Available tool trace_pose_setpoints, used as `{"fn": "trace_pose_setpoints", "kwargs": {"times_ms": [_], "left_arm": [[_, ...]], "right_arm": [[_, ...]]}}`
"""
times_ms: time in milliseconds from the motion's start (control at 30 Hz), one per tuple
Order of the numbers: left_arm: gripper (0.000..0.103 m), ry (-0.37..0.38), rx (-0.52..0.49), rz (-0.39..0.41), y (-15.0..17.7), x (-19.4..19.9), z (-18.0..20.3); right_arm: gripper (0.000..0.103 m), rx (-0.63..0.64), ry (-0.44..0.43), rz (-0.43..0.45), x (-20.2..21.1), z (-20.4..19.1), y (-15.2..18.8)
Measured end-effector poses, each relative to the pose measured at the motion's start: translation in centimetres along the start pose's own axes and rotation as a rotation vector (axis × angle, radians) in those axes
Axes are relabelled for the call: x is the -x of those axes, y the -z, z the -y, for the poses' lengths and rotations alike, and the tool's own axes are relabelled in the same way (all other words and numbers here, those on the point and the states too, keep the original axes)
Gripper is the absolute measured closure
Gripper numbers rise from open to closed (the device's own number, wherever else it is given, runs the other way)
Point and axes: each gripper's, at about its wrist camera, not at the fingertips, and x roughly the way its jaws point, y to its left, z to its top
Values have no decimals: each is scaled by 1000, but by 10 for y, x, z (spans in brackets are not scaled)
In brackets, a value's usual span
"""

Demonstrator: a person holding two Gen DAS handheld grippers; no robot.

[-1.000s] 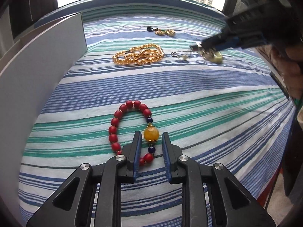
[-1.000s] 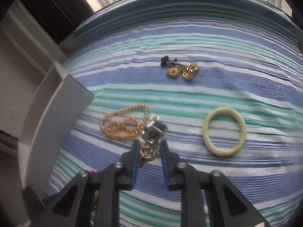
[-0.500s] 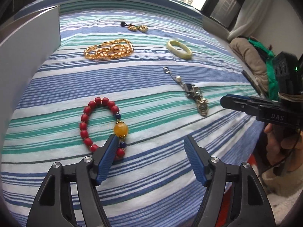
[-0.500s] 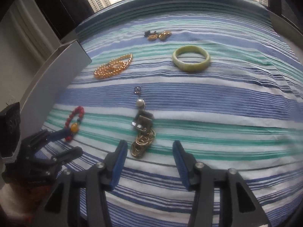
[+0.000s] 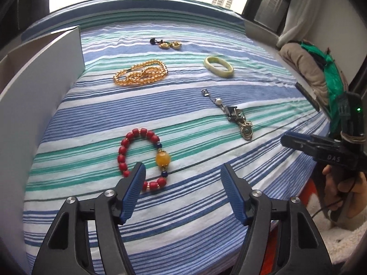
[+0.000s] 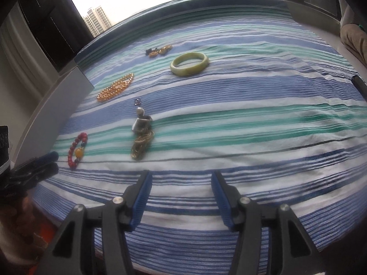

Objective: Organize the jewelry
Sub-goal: 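Hold the red bead bracelet in the left tool while the right tool grasps the gold pendant chain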

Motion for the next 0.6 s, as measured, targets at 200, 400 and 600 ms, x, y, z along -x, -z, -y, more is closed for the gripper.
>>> {"fn": "trace_pose_setpoints", "kwargs": {"times_ms": [200,400,600], "left_arm": [[57,-78,3,-74,-6,-33,1],[87,-143,34,-53,-10,-38,-5],[88,12,219,-17,-6,-27,-30]], "right_arm": [[48,34,-3,29,9,-13,2],[48,52,-12,14,6,-15,3],[48,154,-47,-26,-22,-42,-15]]}}
